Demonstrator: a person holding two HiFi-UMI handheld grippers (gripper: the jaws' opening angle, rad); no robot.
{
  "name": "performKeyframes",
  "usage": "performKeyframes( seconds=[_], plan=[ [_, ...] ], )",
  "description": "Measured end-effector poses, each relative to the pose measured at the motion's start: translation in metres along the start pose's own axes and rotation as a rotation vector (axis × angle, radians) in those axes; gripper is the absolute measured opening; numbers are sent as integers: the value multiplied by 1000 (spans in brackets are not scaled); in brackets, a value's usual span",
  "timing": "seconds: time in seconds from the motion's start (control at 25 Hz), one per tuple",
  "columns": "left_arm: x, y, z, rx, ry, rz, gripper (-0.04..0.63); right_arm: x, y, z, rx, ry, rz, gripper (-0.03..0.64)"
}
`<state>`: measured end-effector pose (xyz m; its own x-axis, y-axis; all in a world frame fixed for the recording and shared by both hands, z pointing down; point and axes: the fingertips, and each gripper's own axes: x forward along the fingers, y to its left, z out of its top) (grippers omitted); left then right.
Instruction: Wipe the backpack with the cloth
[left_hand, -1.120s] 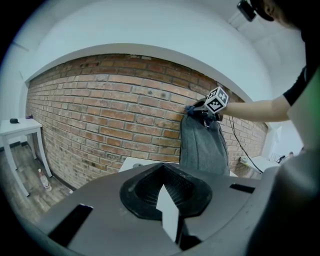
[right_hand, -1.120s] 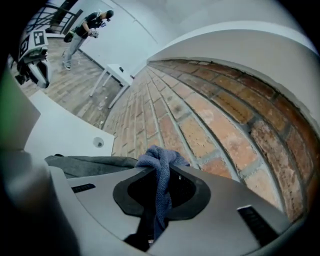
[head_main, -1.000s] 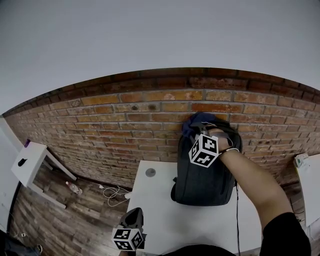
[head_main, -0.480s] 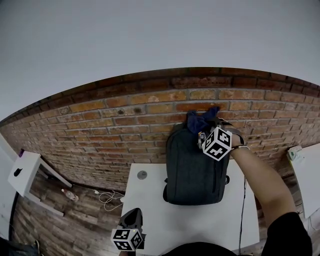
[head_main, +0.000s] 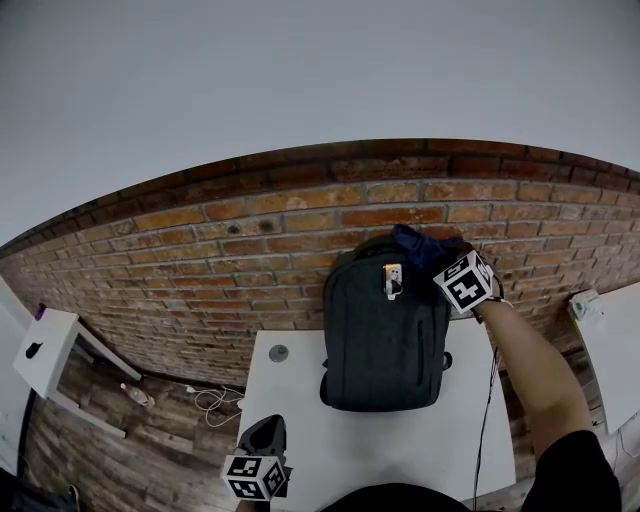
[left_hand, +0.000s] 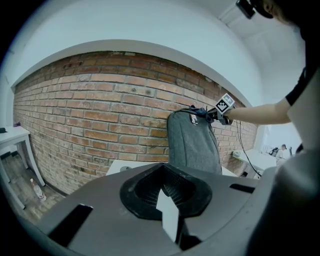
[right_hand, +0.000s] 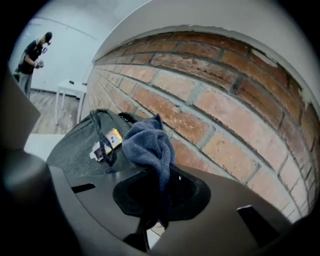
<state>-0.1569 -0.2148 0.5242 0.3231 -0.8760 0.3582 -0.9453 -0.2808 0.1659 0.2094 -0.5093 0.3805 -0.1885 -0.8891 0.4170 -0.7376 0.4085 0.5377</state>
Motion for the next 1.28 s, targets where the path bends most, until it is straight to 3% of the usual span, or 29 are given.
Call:
performKeyframes(
  seconds=[0.12, 0.28, 0.6, 1.0, 1.28],
  plan=[
    [-1, -2, 0, 5, 2, 1, -3, -6, -7, -10, 58, 1, 9, 40],
    [-2, -2, -3, 1, 4, 4, -3, -7, -10, -43, 38, 68, 4, 40],
    [1, -17, 3, 22, -7, -9, -3, -12, 11, -78, -102, 140, 21, 40],
    [-4, -23, 1, 30, -6, -3, -3, -21, 32, -102, -128, 150, 57, 40],
    [-1, -28, 2, 41, -3, -15, -3, -30, 51, -118, -211, 165, 112, 40]
  ],
)
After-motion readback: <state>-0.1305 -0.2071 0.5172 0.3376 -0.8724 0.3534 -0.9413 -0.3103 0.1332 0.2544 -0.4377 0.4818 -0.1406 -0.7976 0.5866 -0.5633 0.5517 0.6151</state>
